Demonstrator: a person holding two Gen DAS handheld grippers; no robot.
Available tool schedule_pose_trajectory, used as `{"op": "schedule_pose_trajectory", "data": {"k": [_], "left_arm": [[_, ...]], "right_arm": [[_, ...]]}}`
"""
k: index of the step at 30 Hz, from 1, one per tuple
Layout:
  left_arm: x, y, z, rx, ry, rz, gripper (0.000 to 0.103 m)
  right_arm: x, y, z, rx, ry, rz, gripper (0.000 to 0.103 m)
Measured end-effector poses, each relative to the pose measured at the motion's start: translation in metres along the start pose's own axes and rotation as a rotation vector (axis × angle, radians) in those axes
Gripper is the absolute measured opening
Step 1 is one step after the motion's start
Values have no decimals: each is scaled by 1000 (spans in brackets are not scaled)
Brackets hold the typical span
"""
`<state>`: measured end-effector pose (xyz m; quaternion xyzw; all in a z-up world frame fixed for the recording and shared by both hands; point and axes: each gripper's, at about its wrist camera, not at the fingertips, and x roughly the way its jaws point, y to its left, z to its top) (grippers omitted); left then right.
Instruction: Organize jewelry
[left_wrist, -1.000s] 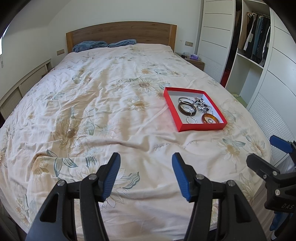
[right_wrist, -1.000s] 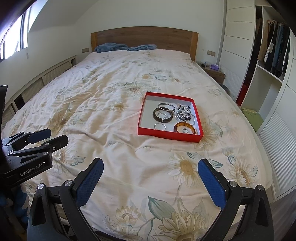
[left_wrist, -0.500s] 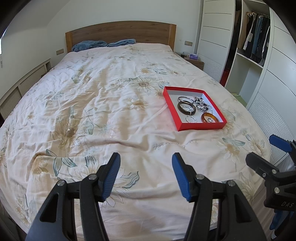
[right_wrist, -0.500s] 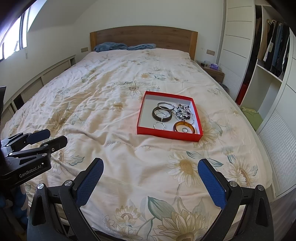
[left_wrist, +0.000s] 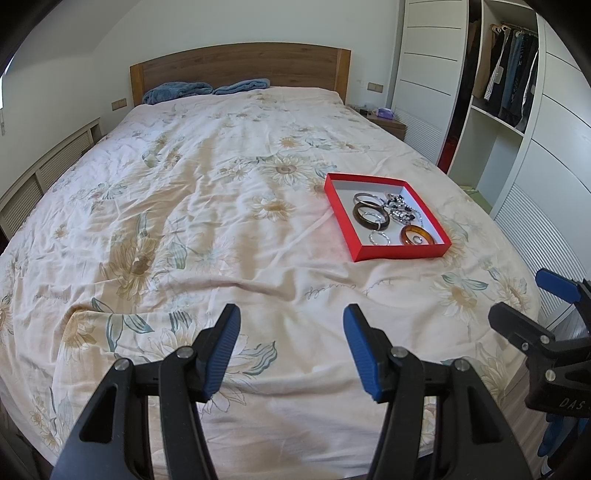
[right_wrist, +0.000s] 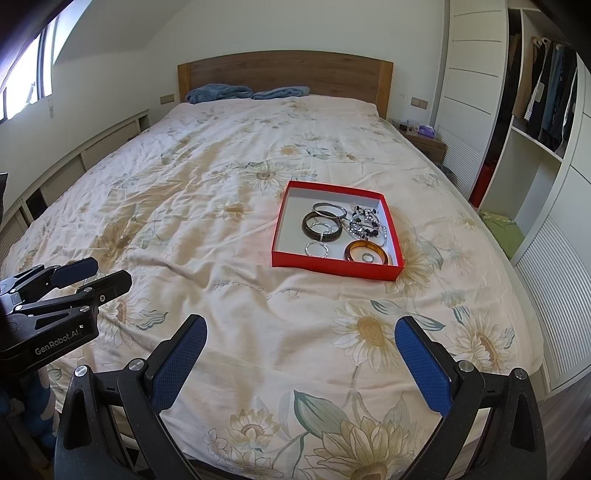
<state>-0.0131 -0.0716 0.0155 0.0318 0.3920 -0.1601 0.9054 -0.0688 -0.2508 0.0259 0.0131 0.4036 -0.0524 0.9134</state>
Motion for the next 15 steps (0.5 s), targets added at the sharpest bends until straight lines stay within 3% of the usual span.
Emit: {"op": "schedule_pose_trajectory", "data": {"k": [15], "left_arm": [[0,-1,0,1,-5,4,56]], "right_arm": [[1,-1,0,-1,2,-1,101]]}}
